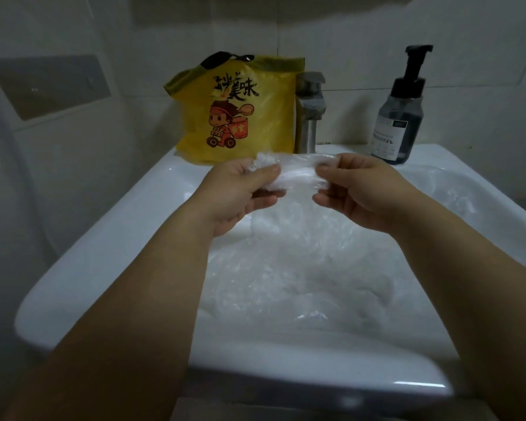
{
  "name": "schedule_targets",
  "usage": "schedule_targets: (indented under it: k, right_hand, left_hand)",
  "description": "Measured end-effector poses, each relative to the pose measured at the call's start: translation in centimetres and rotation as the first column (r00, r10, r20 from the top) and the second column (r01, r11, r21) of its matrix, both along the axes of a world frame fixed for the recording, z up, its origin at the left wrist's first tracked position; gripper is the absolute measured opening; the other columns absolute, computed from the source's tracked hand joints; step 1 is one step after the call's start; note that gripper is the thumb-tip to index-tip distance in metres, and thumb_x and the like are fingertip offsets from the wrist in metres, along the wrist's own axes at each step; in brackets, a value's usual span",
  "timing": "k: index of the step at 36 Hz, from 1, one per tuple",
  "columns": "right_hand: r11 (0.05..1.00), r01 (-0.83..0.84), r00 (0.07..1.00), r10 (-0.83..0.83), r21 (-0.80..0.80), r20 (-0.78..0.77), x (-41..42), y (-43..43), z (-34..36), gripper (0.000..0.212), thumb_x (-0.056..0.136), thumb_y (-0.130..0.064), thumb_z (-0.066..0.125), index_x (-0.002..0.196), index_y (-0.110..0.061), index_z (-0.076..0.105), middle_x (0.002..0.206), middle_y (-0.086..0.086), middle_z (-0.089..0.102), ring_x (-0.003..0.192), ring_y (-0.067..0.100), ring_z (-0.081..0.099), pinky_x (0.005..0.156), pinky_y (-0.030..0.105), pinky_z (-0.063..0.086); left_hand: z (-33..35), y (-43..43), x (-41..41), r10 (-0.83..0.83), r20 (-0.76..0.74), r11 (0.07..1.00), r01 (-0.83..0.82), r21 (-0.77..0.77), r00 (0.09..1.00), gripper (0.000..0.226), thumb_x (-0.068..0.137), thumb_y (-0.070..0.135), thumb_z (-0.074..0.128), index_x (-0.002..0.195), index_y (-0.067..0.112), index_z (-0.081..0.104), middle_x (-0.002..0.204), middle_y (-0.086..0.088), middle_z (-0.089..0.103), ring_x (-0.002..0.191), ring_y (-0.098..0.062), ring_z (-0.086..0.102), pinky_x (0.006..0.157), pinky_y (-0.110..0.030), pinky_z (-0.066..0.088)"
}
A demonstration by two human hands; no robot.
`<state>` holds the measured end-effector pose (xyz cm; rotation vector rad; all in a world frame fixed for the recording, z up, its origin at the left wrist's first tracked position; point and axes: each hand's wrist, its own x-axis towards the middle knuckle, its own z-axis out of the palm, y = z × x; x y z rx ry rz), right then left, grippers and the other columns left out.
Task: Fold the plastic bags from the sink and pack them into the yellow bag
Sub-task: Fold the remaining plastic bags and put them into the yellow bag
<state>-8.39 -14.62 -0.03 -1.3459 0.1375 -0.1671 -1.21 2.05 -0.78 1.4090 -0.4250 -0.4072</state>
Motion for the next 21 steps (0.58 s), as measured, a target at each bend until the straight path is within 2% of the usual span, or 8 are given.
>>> schedule_targets:
  k: [4, 8, 13, 15, 18, 21]
  right_hand:
    - [1.0, -0.008, 1.0, 0.008, -0.013, 0.009, -0.3, -0.6, 0.3, 0.01, 0.093, -0.002, 0.053, 0.097, 0.002, 0.061, 0.084, 0.012, 0.059, 0.063, 0.013, 0.061, 0.054, 0.016, 0.052]
    - [0.999, -0.043, 0.999, 0.043, 0.001, 0.02, -0.9, -0.7, 0.8, 0.012, 0.092, 0.001, 0.052, 0.098, 0.0, 0.062, 0.085, 0.011, 0.061, 0.067, 0.012, 0.061, 0.054, 0.015, 0.053]
    - [0.991, -0.089, 0.995, 0.083, 0.098, 0.063, -1.2, -1.0, 1.0, 0.032, 0.089, 0.009, 0.051, 0.106, -0.017, 0.058, 0.097, 0.016, 0.063, 0.074, 0.021, 0.065, 0.059, 0.021, 0.057]
    - [0.991, -0.086, 0.994, 0.079, 0.105, 0.072, -1.1, -0.9, 0.9, 0.031, 0.088, 0.012, 0.049, 0.098, -0.014, 0.062, 0.093, 0.016, 0.064, 0.073, 0.022, 0.067, 0.06, 0.023, 0.058]
    - [0.993, -0.06, 0.996, 0.052, 0.102, 0.075, -0.9, -0.6, 0.7, 0.036, 0.087, 0.016, 0.047, 0.07, -0.006, 0.069, 0.081, 0.013, 0.066, 0.068, 0.021, 0.066, 0.056, 0.022, 0.057]
    - [0.996, -0.047, 0.996, 0.042, 0.072, 0.075, -0.7, -0.8, 0.6, 0.025, 0.089, 0.013, 0.046, 0.075, 0.003, 0.065, 0.074, 0.014, 0.061, 0.064, 0.018, 0.063, 0.056, 0.02, 0.056]
  left_hand:
    - [0.3, 0.5, -0.4, -0.086, 0.012, 0.995, 0.086, 0.046, 0.996, 0.011, 0.096, 0.008, 0.054, 0.098, 0.006, 0.065, 0.075, -0.003, 0.071, 0.066, -0.007, 0.069, 0.056, -0.015, 0.054]
    - [0.6, 0.7, -0.6, -0.106, -0.002, 0.994, 0.106, -0.001, 0.994, 0.012, 0.096, 0.004, 0.052, 0.102, 0.006, 0.062, 0.078, -0.006, 0.067, 0.065, -0.007, 0.068, 0.056, -0.014, 0.053]
    - [0.9, 0.8, -0.6, -0.127, -0.006, 0.986, 0.125, -0.111, 0.992, 0.025, 0.093, -0.006, 0.052, 0.099, 0.015, 0.063, 0.07, 0.0, 0.068, 0.061, -0.007, 0.066, 0.057, -0.015, 0.054]
    - [0.8, 0.8, -0.5, -0.122, -0.008, 0.986, 0.12, -0.116, 0.993, 0.025, 0.093, -0.009, 0.05, 0.091, 0.012, 0.063, 0.067, 0.0, 0.067, 0.06, -0.007, 0.066, 0.057, -0.015, 0.055]
    - [0.7, 0.7, -0.5, -0.099, -0.022, 0.99, 0.096, -0.102, 0.995, 0.026, 0.093, -0.01, 0.048, 0.08, 0.008, 0.061, 0.062, -0.002, 0.065, 0.061, -0.008, 0.066, 0.056, -0.016, 0.055]
    - [0.8, 0.7, -0.6, -0.089, -0.036, 0.992, 0.085, -0.095, 0.995, 0.034, 0.092, -0.011, 0.045, 0.071, 0.006, 0.066, 0.064, -0.004, 0.067, 0.061, -0.011, 0.067, 0.055, -0.018, 0.056]
